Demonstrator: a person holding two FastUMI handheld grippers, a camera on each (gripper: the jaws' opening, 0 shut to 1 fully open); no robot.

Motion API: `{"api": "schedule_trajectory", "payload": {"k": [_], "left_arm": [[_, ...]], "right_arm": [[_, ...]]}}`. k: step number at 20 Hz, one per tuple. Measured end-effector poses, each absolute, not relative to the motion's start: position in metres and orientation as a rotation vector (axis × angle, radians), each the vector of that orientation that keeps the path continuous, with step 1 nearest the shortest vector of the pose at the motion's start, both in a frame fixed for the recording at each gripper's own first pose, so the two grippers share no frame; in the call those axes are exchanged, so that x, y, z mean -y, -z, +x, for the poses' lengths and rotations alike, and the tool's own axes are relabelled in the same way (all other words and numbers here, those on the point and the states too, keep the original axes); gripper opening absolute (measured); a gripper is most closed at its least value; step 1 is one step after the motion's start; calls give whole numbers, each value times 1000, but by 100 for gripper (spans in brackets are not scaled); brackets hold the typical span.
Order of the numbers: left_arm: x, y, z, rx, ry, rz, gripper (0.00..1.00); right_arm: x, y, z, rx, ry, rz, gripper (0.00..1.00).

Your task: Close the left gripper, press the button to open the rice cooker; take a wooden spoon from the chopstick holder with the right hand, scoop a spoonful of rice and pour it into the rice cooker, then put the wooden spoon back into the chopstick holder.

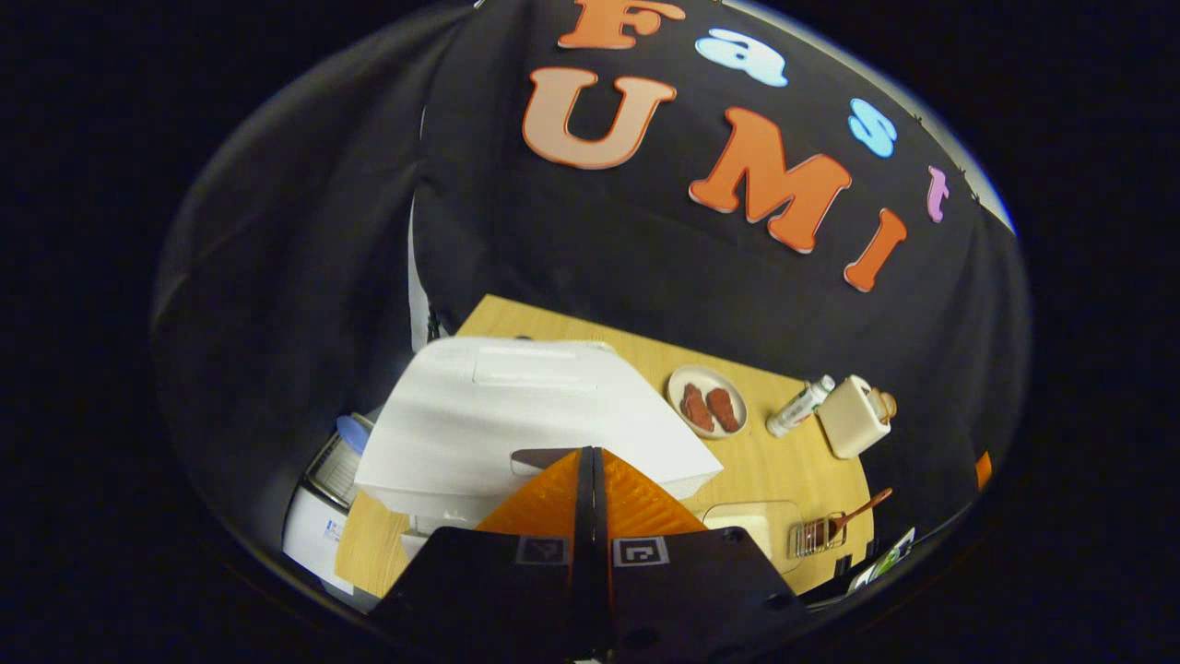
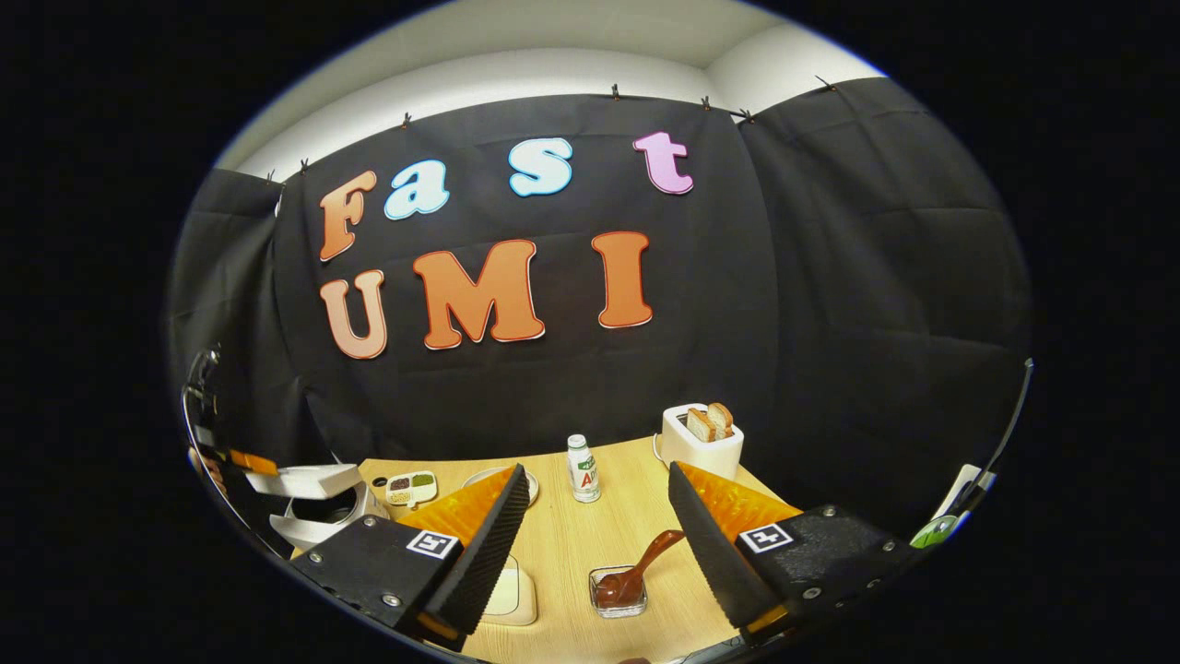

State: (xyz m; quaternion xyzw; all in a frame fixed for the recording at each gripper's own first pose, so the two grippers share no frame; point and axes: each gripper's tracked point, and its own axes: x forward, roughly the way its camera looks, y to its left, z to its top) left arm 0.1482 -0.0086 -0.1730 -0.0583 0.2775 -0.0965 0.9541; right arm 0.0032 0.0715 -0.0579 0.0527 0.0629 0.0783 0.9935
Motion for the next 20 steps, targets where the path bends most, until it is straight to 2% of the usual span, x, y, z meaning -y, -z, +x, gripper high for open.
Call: {"api": "schedule_trajectory", "payload": {"k": [3,4,5,6,7,8,11,12,20], "left_arm": [[-5,125,141,-448,151,-58,3],[-5,108,138,-400,133,-32,3],[-4,91,136,-341,125,-10,4],[-2,75,134,-275,125,0,5],[4,58,128,-217,141,-2,7],[7,39,117,-171,154,-6,18],[7,10,95,-93,160,-35,96],[4,4,89,-76,145,-49,96],[-40,-11,46,-12,10,-41,97]], "right_arm": [[-71,55,-1,-119,-160,99,95],[-70,54,-2,-117,-159,97,100],[-69,53,-4,-112,-157,95,95],[-67,51,-6,-108,-155,93,95],[-64,51,-8,-105,-153,91,100],[-63,50,-9,-103,-151,89,100],[-59,44,-14,-94,-147,88,100],[-57,42,-15,-89,-144,84,95],[-38,34,-20,-64,-104,58,95]]}}
